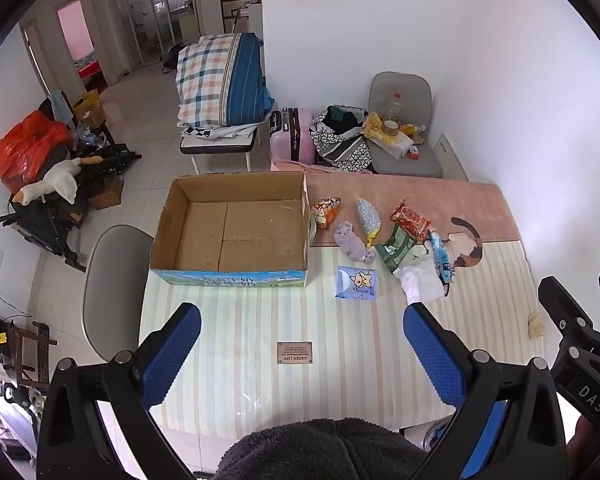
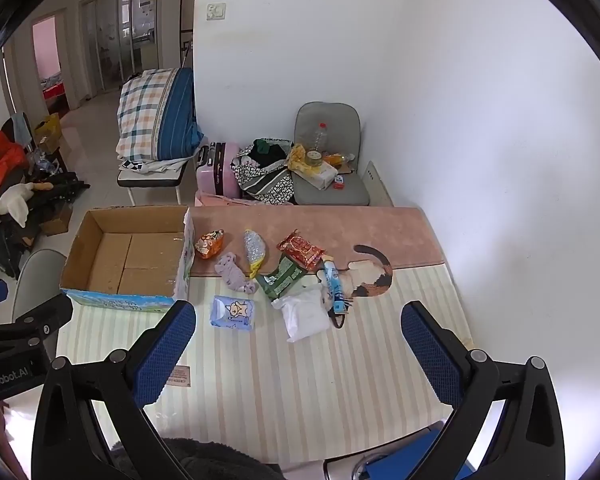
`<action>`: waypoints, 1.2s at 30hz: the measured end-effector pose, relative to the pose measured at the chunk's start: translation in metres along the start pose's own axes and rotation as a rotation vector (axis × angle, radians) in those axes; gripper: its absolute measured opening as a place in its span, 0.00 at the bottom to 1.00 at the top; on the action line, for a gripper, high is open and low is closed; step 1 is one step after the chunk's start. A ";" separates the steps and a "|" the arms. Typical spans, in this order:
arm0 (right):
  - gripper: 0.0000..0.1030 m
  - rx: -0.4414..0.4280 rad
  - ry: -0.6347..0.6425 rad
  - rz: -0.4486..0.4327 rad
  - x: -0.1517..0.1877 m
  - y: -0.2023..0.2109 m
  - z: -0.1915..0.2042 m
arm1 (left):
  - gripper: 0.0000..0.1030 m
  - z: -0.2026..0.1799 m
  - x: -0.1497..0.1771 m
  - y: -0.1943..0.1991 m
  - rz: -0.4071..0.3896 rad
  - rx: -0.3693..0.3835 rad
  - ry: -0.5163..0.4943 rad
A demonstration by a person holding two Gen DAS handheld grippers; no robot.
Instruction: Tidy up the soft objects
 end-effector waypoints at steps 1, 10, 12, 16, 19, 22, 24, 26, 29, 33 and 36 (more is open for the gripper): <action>1.00 0.003 0.005 -0.001 -0.001 0.001 0.000 | 1.00 0.000 0.000 0.000 -0.001 0.000 0.001; 1.00 0.011 0.008 -0.017 -0.008 0.005 0.002 | 1.00 0.001 -0.001 0.005 -0.003 0.005 0.000; 1.00 0.011 0.007 -0.018 -0.009 0.005 0.003 | 1.00 0.001 -0.002 0.007 -0.005 0.006 -0.001; 1.00 0.011 0.009 -0.019 -0.009 0.005 0.004 | 1.00 0.002 -0.006 0.006 -0.008 0.008 0.000; 1.00 0.010 0.008 -0.021 -0.010 0.007 0.004 | 1.00 0.002 -0.007 0.007 -0.010 0.006 -0.002; 1.00 0.010 0.011 -0.022 -0.011 0.007 0.005 | 1.00 0.002 -0.007 0.008 -0.013 0.004 -0.005; 1.00 0.011 0.010 -0.022 -0.011 0.007 0.006 | 1.00 0.002 -0.007 0.008 -0.014 0.004 -0.004; 1.00 0.012 0.009 -0.025 -0.013 0.007 0.005 | 1.00 0.002 -0.007 0.008 -0.016 0.004 -0.003; 1.00 0.009 0.008 -0.027 -0.014 0.007 0.008 | 1.00 0.002 -0.008 0.008 -0.018 0.004 -0.004; 1.00 0.011 0.011 -0.031 -0.015 0.006 0.008 | 1.00 0.002 -0.009 0.008 -0.017 0.005 -0.005; 1.00 0.014 0.011 -0.035 -0.017 0.006 0.009 | 1.00 0.003 -0.009 0.008 -0.021 0.003 -0.005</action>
Point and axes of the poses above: each gripper's, at about its wrist camera, not at the fingertips, and y roughly against the way its jaws point, z to its left, x to its underside, the point moved 7 cm from there along -y, roughly the way its jaws point, and after that the axes turned 2 degrees about -z, right-handed, at the moved point
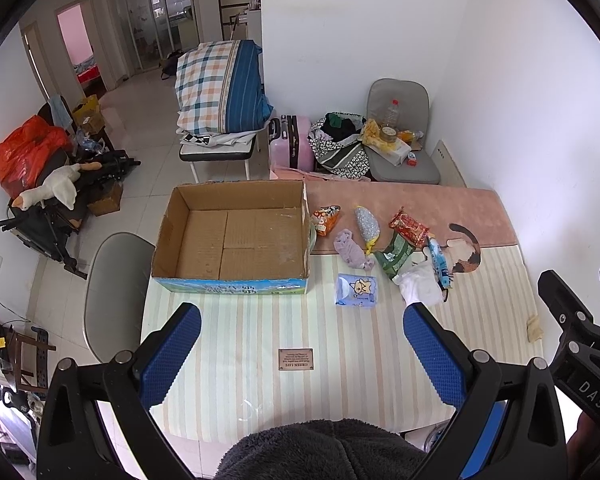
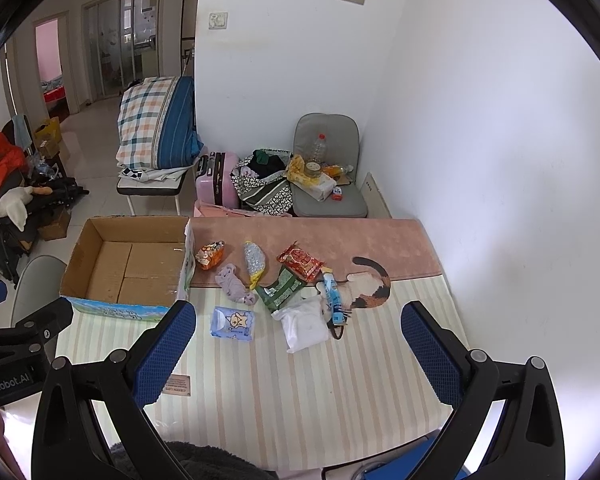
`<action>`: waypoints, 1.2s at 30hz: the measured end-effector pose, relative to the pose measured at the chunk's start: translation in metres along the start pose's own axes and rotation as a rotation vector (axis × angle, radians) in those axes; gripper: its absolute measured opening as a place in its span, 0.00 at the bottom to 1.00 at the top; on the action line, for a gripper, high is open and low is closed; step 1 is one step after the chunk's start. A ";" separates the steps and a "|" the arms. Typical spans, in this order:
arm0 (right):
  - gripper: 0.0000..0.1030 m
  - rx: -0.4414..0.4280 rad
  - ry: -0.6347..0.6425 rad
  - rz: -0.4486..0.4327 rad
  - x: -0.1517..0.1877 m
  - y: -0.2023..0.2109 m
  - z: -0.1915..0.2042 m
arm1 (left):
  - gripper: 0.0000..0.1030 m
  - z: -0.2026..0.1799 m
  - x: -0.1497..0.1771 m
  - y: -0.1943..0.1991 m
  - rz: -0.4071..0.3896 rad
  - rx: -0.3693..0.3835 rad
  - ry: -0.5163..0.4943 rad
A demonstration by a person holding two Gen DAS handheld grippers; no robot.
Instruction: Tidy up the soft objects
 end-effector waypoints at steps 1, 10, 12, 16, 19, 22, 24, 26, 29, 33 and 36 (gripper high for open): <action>1.00 0.001 0.000 -0.004 0.000 0.000 0.000 | 1.00 0.000 -0.001 0.000 -0.001 0.002 0.001; 1.00 -0.008 -0.003 -0.008 -0.002 0.002 0.000 | 1.00 0.000 0.000 0.000 -0.009 0.003 -0.001; 1.00 -0.009 0.001 -0.010 0.001 0.004 0.000 | 1.00 -0.001 0.000 -0.001 -0.007 0.002 -0.001; 1.00 -0.008 0.001 -0.011 0.001 0.005 0.000 | 1.00 -0.001 0.000 -0.001 -0.012 0.001 -0.002; 1.00 -0.008 -0.002 -0.013 0.001 0.005 0.000 | 1.00 -0.001 0.002 0.000 -0.017 0.001 -0.001; 1.00 -0.007 0.000 -0.014 0.001 0.005 0.000 | 1.00 -0.001 0.001 0.000 -0.017 0.002 -0.001; 1.00 -0.012 -0.001 -0.010 0.000 0.004 0.000 | 1.00 -0.001 0.001 0.001 -0.016 0.005 -0.003; 1.00 -0.013 0.000 -0.008 0.001 0.004 -0.001 | 1.00 -0.001 0.002 0.000 -0.013 0.006 -0.004; 1.00 -0.013 -0.002 -0.009 0.001 0.005 -0.002 | 1.00 0.000 0.003 0.001 -0.009 0.009 0.000; 1.00 -0.014 -0.002 -0.015 0.002 0.004 -0.001 | 1.00 0.000 0.002 0.002 -0.015 0.006 0.001; 1.00 -0.019 -0.007 -0.015 0.002 0.004 -0.001 | 1.00 0.000 0.002 0.003 -0.016 0.005 0.002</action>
Point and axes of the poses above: each gripper's, at about its wrist camera, not at the fingertips, and y roughly against the way its jaws point, z to its left, x to its underside, the point moved 7 cm from there along -y, roughly the way its jaws point, and after that the axes turned 2 degrees about -z, right-handed, at the moved point
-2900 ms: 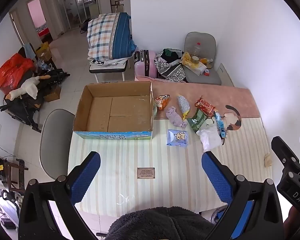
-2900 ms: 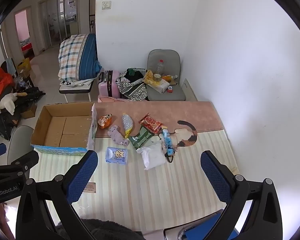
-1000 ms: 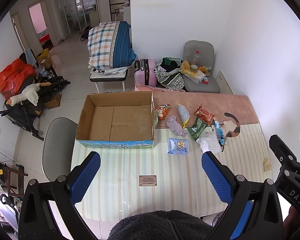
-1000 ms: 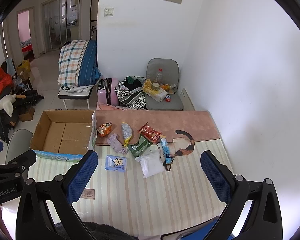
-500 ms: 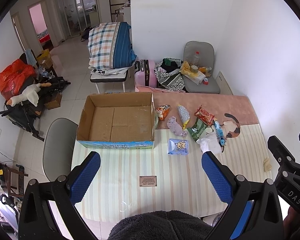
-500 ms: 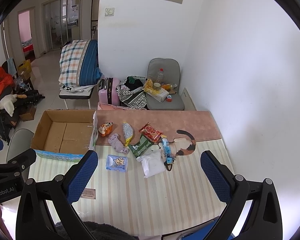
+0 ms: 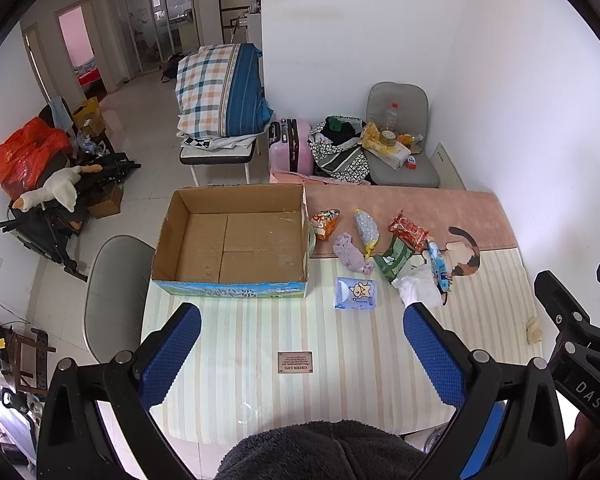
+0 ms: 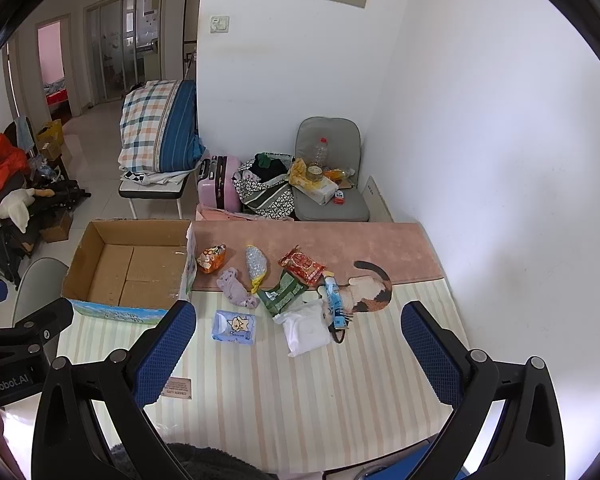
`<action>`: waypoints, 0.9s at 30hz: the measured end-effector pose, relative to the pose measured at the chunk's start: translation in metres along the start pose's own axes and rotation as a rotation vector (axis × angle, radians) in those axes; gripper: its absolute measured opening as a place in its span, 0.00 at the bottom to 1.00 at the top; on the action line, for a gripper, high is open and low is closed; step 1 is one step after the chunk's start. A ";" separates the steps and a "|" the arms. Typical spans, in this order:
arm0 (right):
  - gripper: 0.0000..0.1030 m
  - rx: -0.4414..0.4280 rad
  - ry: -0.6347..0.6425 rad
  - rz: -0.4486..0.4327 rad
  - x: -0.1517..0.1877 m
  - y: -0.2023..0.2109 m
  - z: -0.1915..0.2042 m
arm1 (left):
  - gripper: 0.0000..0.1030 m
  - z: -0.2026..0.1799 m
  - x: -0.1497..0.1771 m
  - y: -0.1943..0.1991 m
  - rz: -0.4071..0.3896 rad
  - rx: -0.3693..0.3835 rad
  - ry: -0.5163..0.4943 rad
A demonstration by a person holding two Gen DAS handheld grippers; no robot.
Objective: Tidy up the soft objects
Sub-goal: 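Grasp the blue tissue pack with the left tool while the right tool grasps the white bag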
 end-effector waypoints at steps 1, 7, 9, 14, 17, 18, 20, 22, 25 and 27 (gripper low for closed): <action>1.00 -0.001 0.000 0.001 0.000 -0.001 0.000 | 1.00 0.000 0.000 0.000 0.002 0.001 0.000; 1.00 -0.002 -0.042 0.028 0.002 -0.017 -0.015 | 1.00 -0.007 -0.008 -0.015 0.027 0.012 -0.011; 1.00 0.003 -0.062 0.050 0.004 -0.031 -0.024 | 1.00 -0.012 -0.015 -0.034 0.048 0.004 -0.018; 1.00 0.006 -0.117 0.166 0.014 -0.098 -0.055 | 1.00 -0.023 -0.024 -0.110 0.173 0.010 -0.016; 1.00 -0.045 -0.220 0.298 0.033 -0.169 -0.077 | 1.00 -0.037 -0.016 -0.166 0.309 0.080 0.036; 1.00 -0.059 -0.254 0.336 0.039 -0.193 -0.084 | 1.00 -0.044 -0.012 -0.189 0.367 0.104 0.066; 1.00 -0.083 -0.342 0.460 0.062 -0.257 -0.096 | 0.98 -0.059 0.001 -0.235 0.489 0.167 0.145; 1.00 -0.114 -0.430 0.553 0.085 -0.309 -0.102 | 0.91 -0.076 0.015 -0.277 0.599 0.208 0.211; 1.00 -0.139 -0.536 0.713 0.129 -0.390 -0.102 | 0.85 -0.096 0.038 -0.334 0.755 0.222 0.311; 1.00 -0.132 -0.539 0.762 0.146 -0.424 -0.100 | 0.85 -0.101 0.055 -0.369 0.842 0.213 0.394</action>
Point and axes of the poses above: each gripper's, at about its wrist camera, not at the fingertips, and y roughly against the way its jaws point, z to its left, x to its underside, the point moved 7 cm from there along -y, roughly the way its jaws point, and after that the axes turned 2 degrees about -z, right-handed, at the moved point
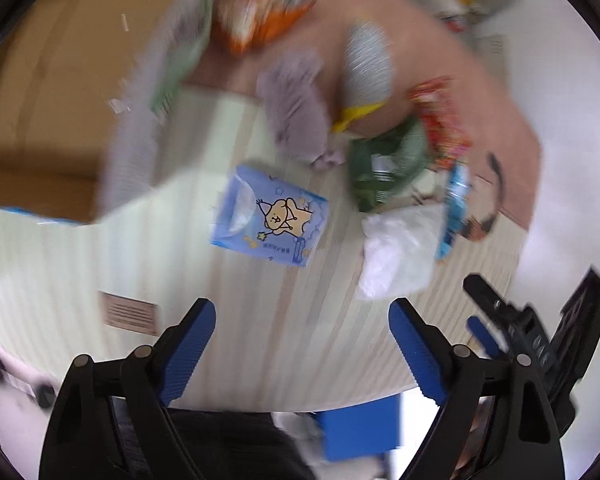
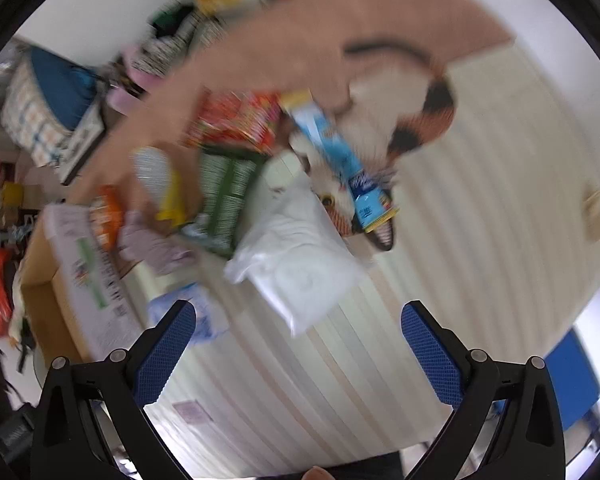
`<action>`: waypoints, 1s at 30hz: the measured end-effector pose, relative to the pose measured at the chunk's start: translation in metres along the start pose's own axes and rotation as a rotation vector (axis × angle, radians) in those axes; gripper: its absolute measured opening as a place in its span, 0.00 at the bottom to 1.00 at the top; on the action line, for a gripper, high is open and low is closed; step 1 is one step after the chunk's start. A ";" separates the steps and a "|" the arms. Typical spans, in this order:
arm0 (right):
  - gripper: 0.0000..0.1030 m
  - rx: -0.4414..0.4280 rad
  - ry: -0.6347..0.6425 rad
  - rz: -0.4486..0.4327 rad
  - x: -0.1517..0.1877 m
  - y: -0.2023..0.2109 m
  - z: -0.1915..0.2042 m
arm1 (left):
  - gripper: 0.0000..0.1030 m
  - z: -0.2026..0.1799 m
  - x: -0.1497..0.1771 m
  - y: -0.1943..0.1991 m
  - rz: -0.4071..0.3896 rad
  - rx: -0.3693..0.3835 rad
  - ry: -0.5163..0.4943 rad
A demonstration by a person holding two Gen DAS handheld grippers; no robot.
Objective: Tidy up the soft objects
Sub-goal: 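Grasp the blue tissue pack with the left tool while the right tool grasps the white bag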
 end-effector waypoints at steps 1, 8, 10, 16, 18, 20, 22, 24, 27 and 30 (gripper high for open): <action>1.00 0.013 0.011 0.019 -0.004 -0.014 0.001 | 0.85 0.004 -0.008 -0.016 0.026 0.004 0.048; 1.00 0.086 0.333 0.038 0.000 -0.049 0.025 | 0.85 0.017 -0.033 -0.080 0.130 0.035 0.241; 1.00 0.097 0.396 0.043 0.001 -0.056 0.030 | 0.86 0.017 -0.038 -0.088 0.132 0.011 0.250; 1.00 0.124 0.491 0.076 -0.004 -0.078 0.038 | 0.84 0.013 -0.048 -0.100 0.129 -0.047 0.270; 1.00 0.135 0.529 0.093 -0.005 -0.086 0.042 | 0.76 0.004 -0.047 -0.096 0.098 -0.121 0.157; 1.00 0.163 0.585 0.115 -0.001 -0.093 0.045 | 0.73 -0.010 -0.043 -0.091 0.049 -0.213 -0.021; 1.00 0.188 0.618 0.134 0.001 -0.102 0.046 | 0.71 -0.025 -0.035 -0.089 0.001 -0.357 -0.267; 1.00 0.226 0.641 0.166 0.007 -0.114 0.042 | 0.72 -0.028 -0.028 -0.092 -0.009 -0.439 -0.389; 0.96 0.190 0.592 0.222 0.022 -0.121 0.034 | 0.73 -0.017 -0.021 -0.098 0.060 -0.372 -0.320; 0.87 0.171 0.550 0.225 0.033 -0.119 0.025 | 0.73 -0.005 -0.014 -0.085 0.074 -0.219 -0.172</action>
Point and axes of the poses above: each gripper's, at about its wrist camera, not at the fingertips, and y roughly against the way its jaws point, z to its left, x to its underside, the point moved 7 cm from there along -y, roughly the way its jaws point, and after that the axes turned 2 degrees about -z, right-handed, at the moved point
